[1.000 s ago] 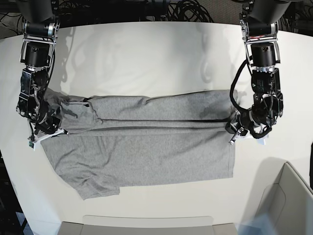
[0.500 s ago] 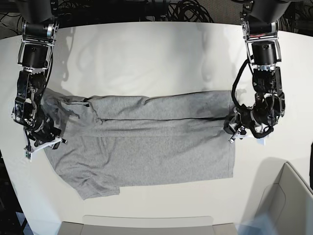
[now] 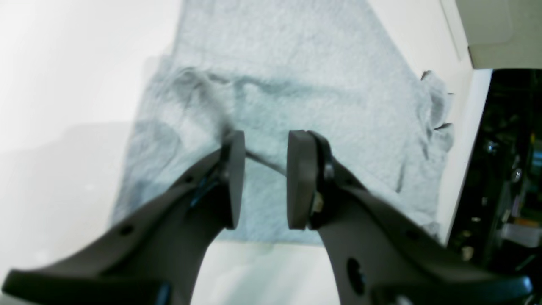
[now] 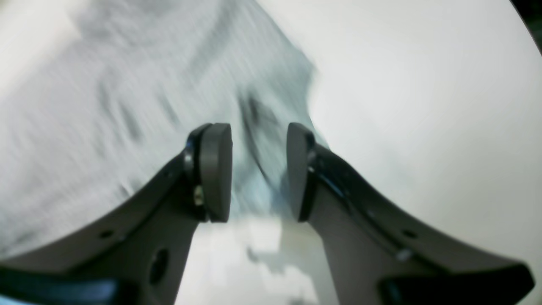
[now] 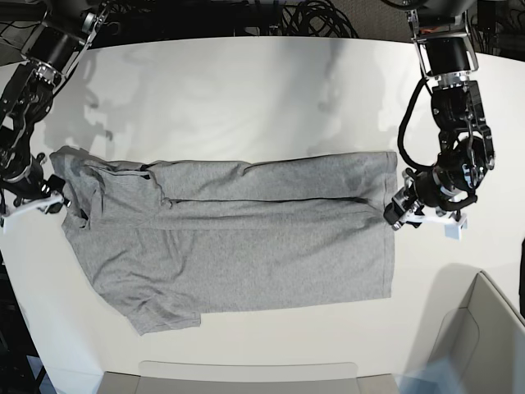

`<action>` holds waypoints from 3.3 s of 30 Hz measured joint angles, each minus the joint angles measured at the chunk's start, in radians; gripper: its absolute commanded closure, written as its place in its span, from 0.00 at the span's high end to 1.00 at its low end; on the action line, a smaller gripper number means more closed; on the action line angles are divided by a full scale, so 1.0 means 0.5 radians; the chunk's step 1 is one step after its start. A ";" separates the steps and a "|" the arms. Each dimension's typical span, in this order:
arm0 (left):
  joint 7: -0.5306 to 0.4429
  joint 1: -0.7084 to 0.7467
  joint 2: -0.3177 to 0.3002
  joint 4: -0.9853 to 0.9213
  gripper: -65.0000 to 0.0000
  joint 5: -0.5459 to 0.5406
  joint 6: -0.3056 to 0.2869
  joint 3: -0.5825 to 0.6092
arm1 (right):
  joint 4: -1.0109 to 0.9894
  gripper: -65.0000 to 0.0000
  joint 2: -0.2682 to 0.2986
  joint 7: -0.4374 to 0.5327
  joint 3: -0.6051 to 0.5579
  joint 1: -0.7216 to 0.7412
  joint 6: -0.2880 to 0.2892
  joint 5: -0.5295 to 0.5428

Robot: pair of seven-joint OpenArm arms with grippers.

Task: Fold the T-shirt properly
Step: 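Release the folded edge and raise both grippers away from the shirt, then lower both grippers and grasp the folded edge of the shirt again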

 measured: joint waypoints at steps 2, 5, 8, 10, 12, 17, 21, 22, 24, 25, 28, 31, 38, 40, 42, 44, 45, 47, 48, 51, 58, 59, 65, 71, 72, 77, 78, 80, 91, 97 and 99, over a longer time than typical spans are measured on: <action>0.002 0.076 0.006 0.054 0.29 0.014 0.008 0.001 | 0.108 0.39 -0.006 -0.047 0.034 -0.142 -0.003 -0.001; 0.009 0.159 0.010 0.104 0.29 0.005 0.008 0.002 | 0.258 0.49 -0.060 -0.044 0.124 -0.335 0.011 0.023; 0.002 0.201 0.005 0.116 0.29 0.005 0.008 0.002 | 0.304 0.51 -0.089 -0.050 0.251 -0.486 0.031 0.021; 0.002 0.222 0.005 0.116 0.29 0.005 0.008 0.002 | 0.258 0.51 -0.089 -0.022 0.329 -0.516 0.116 0.088; 0.001 0.242 0.009 0.117 0.29 -0.002 0.007 0.002 | 0.126 0.51 -0.091 0.052 0.414 -0.497 0.145 0.147; 0.000 0.252 0.016 0.117 0.29 -0.003 0.008 0.002 | -0.268 0.51 -0.047 0.323 0.465 -0.494 0.139 0.111; -0.007 0.298 0.011 0.122 0.28 -0.002 0.008 0.002 | -0.417 0.51 -0.001 0.371 0.364 -0.452 0.137 0.118; -0.001 0.309 0.011 0.130 0.28 0.003 0.009 0.002 | -0.432 0.51 0.001 0.373 0.346 -0.437 0.137 0.170; -0.001 0.324 0.018 0.174 0.28 0.012 0.009 0.002 | -0.453 0.51 -0.002 0.378 0.325 -0.406 0.156 0.233; -0.007 0.330 0.016 0.196 0.28 0.011 0.008 0.002 | -0.472 0.51 0.000 0.396 0.320 -0.385 0.150 0.229; -0.013 0.361 0.018 0.226 0.28 -0.001 0.008 0.002 | -0.552 0.51 0.036 0.490 0.226 -0.349 0.137 0.201; -0.005 0.386 0.027 0.224 0.28 -0.001 0.009 0.002 | -0.655 0.51 0.050 0.541 0.124 -0.294 0.143 0.212; -0.122 0.447 0.021 0.224 0.29 -0.001 0.016 0.002 | -0.704 0.51 0.061 0.572 0.124 -0.258 0.143 0.209; -0.182 0.471 0.021 0.224 0.29 -0.003 0.014 0.002 | -0.792 0.51 0.062 0.581 0.124 -0.210 0.143 0.211; -0.236 0.497 0.023 0.224 0.30 -0.004 0.014 0.002 | -0.867 0.51 0.079 0.576 0.118 -0.182 0.146 0.213; -0.255 0.499 0.024 0.220 0.34 -0.008 0.014 0.002 | -0.886 0.51 0.100 0.577 0.117 -0.179 0.145 0.208; -0.267 0.498 0.027 0.218 0.35 -0.013 0.014 0.002 | -0.880 0.51 0.105 0.578 0.121 -0.180 0.143 0.208; -0.277 0.516 0.053 0.199 0.36 -0.020 0.007 -0.020 | -0.873 0.51 0.105 0.579 0.121 -0.179 0.144 0.209; -0.262 0.526 0.079 0.171 0.36 -0.031 0.007 -0.058 | -0.873 0.51 0.105 0.578 0.121 -0.179 0.144 0.209; -0.271 0.532 0.152 0.018 0.36 -0.018 0.016 -0.199 | -0.873 0.51 0.105 0.578 0.121 -0.180 0.144 0.209; -0.280 0.519 0.140 -0.098 0.36 -0.031 -0.007 -0.240 | -0.881 0.51 0.111 0.579 0.121 -0.185 0.144 0.209; -0.280 0.519 0.140 -0.098 0.36 -0.032 -0.007 -0.239 | -0.881 0.51 0.111 0.579 0.121 -0.185 0.144 0.209; -0.273 0.449 0.146 -0.174 0.36 -0.013 -0.185 -0.237 | -0.881 0.51 0.105 0.577 0.121 -0.185 0.144 0.209; -0.340 0.432 0.149 -0.220 0.36 -0.031 -0.202 -0.246 | -0.881 0.51 0.105 0.578 0.121 -0.185 0.144 0.209; -0.340 0.432 0.150 -0.219 0.36 -0.031 -0.202 -0.246 | -0.881 0.51 0.105 0.578 0.121 -0.185 0.144 0.208; -0.361 0.443 0.170 -0.125 0.36 -0.025 -0.195 -0.245 | -0.881 0.51 0.105 0.578 0.121 -0.185 0.144 0.209; -0.365 0.443 0.179 -0.103 0.36 -0.024 -0.197 -0.245 | -0.881 0.51 0.105 0.577 0.121 -0.185 0.144 0.209; -0.364 0.423 0.188 -0.115 0.36 -0.024 -0.201 -0.233 | -0.881 0.51 0.107 0.578 0.121 -0.185 0.144 0.209; -0.370 0.345 0.194 -0.295 0.37 -0.036 -0.224 -0.113 | -0.881 0.51 0.106 0.578 0.121 -0.181 0.145 0.210; -0.327 0.310 0.191 -0.340 0.41 -0.131 -0.224 -0.132 | -0.881 0.51 0.108 0.578 0.121 -0.179 0.145 0.210; -0.310 0.316 0.178 -0.343 0.41 -0.217 -0.218 -0.130 | -0.881 0.51 0.111 0.578 0.121 -0.180 0.144 0.209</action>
